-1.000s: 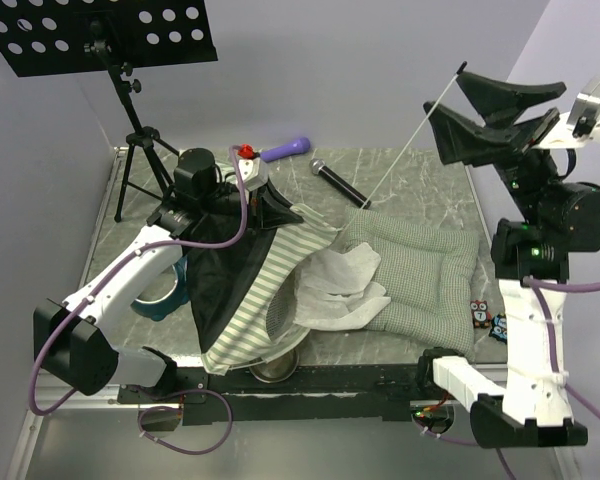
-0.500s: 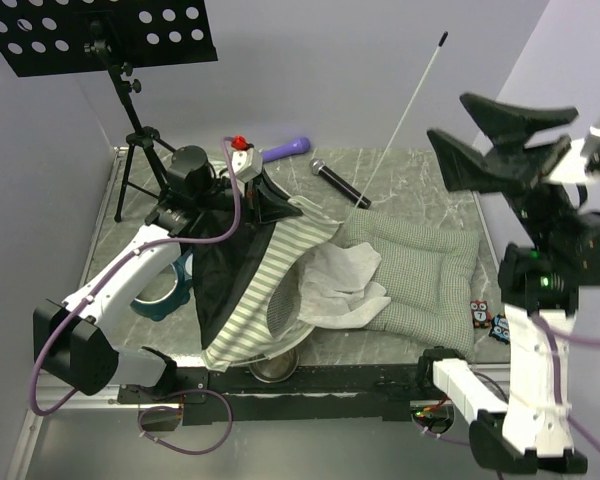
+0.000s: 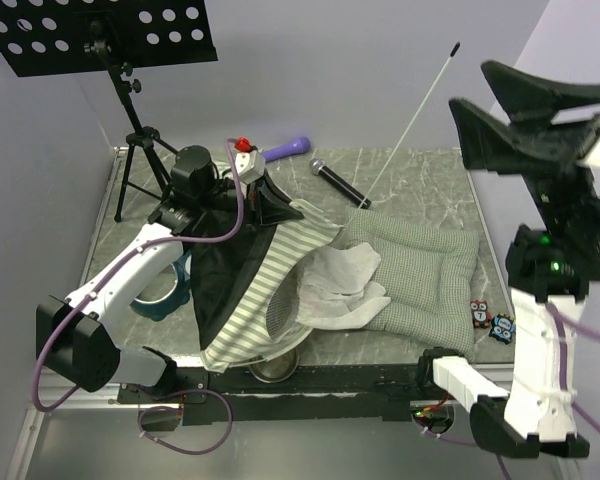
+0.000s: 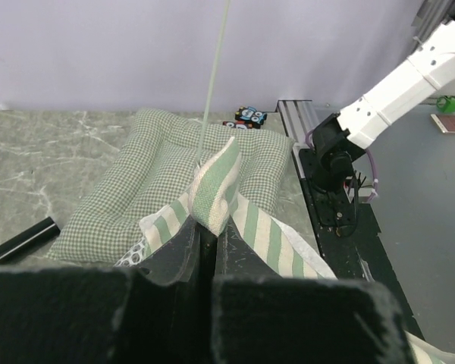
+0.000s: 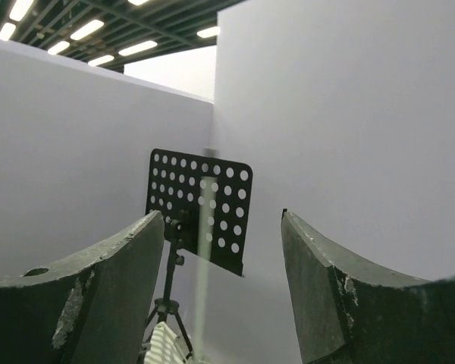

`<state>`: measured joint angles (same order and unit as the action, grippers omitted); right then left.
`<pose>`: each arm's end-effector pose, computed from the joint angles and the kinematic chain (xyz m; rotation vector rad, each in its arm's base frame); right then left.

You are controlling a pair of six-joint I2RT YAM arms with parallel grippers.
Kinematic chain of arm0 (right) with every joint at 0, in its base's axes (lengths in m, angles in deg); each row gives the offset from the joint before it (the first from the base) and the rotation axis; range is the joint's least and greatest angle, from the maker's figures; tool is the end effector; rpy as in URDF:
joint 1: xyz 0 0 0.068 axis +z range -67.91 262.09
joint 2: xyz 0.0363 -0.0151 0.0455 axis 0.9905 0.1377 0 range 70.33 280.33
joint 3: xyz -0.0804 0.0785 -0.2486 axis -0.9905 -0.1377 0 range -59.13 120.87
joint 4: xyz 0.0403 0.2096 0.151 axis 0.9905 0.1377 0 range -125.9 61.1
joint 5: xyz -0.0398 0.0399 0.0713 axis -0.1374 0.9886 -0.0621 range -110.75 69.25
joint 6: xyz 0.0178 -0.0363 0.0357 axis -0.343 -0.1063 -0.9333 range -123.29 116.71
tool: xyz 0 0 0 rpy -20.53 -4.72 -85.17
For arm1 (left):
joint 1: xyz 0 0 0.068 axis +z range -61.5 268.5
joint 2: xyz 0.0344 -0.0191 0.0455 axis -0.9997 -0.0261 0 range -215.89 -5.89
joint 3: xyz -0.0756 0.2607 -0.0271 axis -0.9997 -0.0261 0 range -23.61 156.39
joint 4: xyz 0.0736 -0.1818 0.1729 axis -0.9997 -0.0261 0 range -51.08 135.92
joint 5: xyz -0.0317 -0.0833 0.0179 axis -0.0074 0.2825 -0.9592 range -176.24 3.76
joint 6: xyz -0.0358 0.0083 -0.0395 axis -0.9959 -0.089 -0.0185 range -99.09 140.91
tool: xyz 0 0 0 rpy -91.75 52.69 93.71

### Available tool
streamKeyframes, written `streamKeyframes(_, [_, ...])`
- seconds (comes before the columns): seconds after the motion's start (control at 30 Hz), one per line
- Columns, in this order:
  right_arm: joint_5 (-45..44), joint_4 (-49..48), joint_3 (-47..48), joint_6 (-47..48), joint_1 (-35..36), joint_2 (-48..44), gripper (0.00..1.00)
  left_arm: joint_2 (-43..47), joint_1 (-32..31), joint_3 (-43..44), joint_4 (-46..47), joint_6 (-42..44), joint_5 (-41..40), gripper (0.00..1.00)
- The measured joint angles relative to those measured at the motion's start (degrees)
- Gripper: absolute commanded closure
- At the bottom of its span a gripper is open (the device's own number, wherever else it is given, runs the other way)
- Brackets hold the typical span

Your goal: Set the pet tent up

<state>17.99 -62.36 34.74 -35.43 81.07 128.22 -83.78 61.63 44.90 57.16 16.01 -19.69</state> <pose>0.0901 0.0206 0.6197 -0.5132 0.6447 0.6754 0.2566 -0.1666 0.3938 1.2181 1.2130 -1.3005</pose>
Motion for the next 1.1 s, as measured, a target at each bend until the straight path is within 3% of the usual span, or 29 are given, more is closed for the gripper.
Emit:
streamKeyframes(0.1, [-0.6,0.1,1.0,-1.1,0.2,3.1,0.32,0.0,-0.9,0.0,-0.6,1.1,0.1,0.99])
streamKeyframes(0.3, [-1.2,0.8,1.7,-1.9,3.4,7.0,0.55,0.0,-2.0,0.0,-1.9,2.3,0.1,0.99])
streamKeyframes(0.63, [-0.4,-1.0,1.4,-1.9,5.9,6.0,0.62,0.0,-2.1,0.0,-2.2,2.1,0.1,0.99])
streamKeyframes(0.8, [0.4,-2.2,0.7,-2.4,6.8,5.7,0.81,0.0,-2.1,0.0,-2.1,2.1,0.1,0.99])
streamKeyframes(0.9, [0.4,-2.3,0.3,-2.3,6.9,5.6,1.0,0.0,-2.1,0.0,-2.0,1.7,0.1,0.99])
streamKeyframes(1.1, [0.2,-0.9,-1.0,0.0,7.5,4.7,1.0,0.0,-2.0,0.0,1.2,-2.0,-0.4,0.99])
